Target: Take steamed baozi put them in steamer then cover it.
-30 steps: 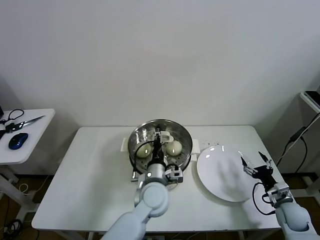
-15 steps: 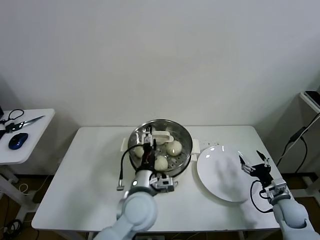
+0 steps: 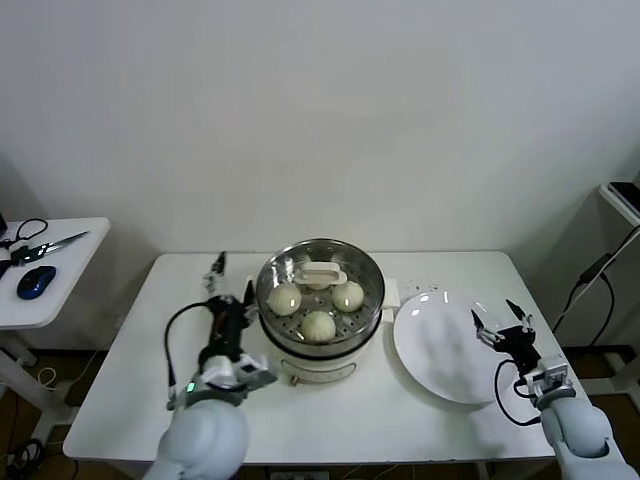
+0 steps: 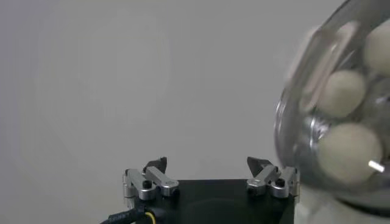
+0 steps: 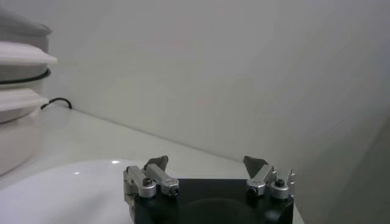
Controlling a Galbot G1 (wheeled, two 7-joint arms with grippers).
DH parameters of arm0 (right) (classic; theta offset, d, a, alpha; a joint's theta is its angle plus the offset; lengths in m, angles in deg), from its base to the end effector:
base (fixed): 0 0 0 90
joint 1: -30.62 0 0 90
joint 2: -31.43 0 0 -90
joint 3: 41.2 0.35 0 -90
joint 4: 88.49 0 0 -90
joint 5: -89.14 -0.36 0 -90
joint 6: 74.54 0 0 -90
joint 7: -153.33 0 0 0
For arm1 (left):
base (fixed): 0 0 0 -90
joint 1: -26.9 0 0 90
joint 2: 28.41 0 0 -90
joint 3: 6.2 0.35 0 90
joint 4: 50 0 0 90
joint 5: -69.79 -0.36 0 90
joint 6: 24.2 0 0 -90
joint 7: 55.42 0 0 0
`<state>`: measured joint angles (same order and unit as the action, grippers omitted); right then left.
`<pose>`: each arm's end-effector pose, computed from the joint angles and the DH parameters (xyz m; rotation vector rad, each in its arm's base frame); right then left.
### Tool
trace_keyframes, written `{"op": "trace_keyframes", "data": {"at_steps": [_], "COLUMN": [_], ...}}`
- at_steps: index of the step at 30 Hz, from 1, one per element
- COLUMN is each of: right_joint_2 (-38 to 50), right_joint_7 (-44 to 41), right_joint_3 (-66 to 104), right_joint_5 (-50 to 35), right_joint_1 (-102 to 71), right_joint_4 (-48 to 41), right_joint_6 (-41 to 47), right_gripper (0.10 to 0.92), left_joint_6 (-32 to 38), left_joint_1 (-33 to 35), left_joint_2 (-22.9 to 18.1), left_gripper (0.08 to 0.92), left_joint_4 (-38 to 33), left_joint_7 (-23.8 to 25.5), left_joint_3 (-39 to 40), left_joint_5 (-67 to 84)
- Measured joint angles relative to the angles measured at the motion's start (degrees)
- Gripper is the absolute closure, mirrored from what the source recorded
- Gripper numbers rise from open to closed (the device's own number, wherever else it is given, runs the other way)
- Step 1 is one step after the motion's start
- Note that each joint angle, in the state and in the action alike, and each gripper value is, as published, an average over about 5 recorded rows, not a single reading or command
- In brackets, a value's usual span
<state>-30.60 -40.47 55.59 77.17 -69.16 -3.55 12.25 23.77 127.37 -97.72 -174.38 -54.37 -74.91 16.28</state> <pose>0.2970 -0.2165 -0.3732 0.1897 -2.9198 0.3943 0.2404 -0.0491 -0.2228 0.1532 -2.5699 -1.5970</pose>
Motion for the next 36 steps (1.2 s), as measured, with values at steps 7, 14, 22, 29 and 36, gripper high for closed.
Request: {"op": "trace_keyframes", "data": {"at_steps": [7,14,22,29,36], "right_joint_2": [-0.9,-1.5,-2.2,-2.4,-2.4], "right_joint_7": [-0.3,-0.3,0.0,-0.2,-0.4], "right_joint_3": [0.3,0.7,1.3,1.6,1.8], "right_joint_5": [-0.5,-1.6,-3.4,-4.0,-4.1], "right_joint_1": [-1.3,-2.8,-4.8,-6.1,-6.7], "right_joint_4": [1.5,3.5,6.2,7.1,7.8], "right_joint_6": [-0.3,0.3,1.1,1.1,0.8], "right_gripper": [0.203,0.203,0.203,0.203,0.203], "left_joint_6": [8.4,25.9,38.1,43.8,46.8], "left_joint_1": [8.7,14.4,16.8,18.8,20.2], "left_joint_2": [-2.6,-6.1,-8.6,-9.7,-10.4], "left_gripper": [0.177,0.177,0.177,0.177,0.177], "left_joint_4": [0.2,4.7,10.3,13.3,14.6], "left_joint_7": [-6.7,-8.9,-7.8,-5.7,-4.6], "left_joint_3": [-14.2,-24.5,-30.5,-32.6,-33.1], "left_joint_5": [21.3,38.6,51.8,57.8,61.0]}}
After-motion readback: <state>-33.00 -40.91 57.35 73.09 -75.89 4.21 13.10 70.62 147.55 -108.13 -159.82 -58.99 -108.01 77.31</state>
